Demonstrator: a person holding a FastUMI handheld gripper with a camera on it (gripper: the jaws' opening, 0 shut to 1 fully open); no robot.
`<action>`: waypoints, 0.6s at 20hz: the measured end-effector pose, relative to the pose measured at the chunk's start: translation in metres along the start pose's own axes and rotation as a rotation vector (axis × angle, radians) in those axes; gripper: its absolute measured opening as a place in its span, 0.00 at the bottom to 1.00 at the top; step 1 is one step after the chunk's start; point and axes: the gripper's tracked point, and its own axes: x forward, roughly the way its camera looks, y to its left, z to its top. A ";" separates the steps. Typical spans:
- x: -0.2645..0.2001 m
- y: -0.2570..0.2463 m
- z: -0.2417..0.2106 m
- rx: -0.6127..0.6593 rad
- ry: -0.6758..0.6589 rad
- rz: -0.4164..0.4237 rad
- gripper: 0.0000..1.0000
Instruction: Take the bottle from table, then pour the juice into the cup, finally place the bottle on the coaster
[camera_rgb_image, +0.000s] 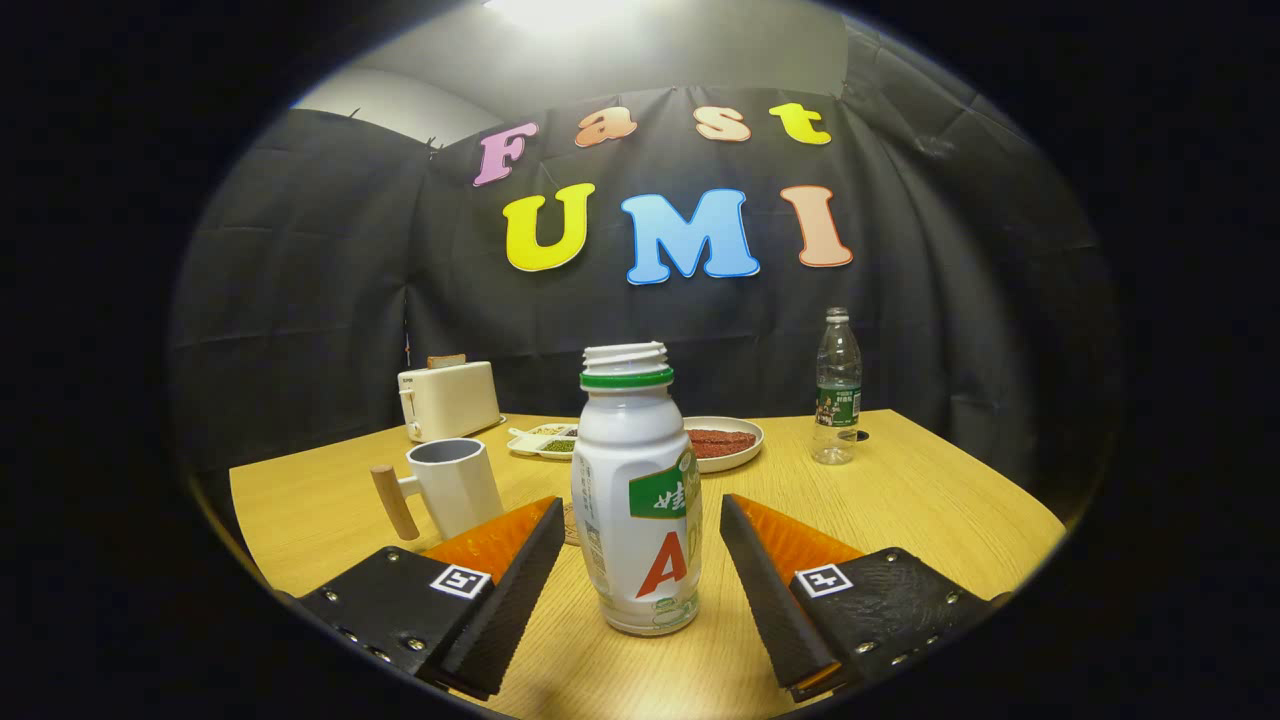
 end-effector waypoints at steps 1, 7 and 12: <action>0.003 0.000 -0.001 0.003 0.003 -0.002 0.95; 0.016 0.001 -0.008 0.024 0.014 -0.006 0.83; 0.015 -0.002 -0.008 -0.002 0.027 -0.043 0.78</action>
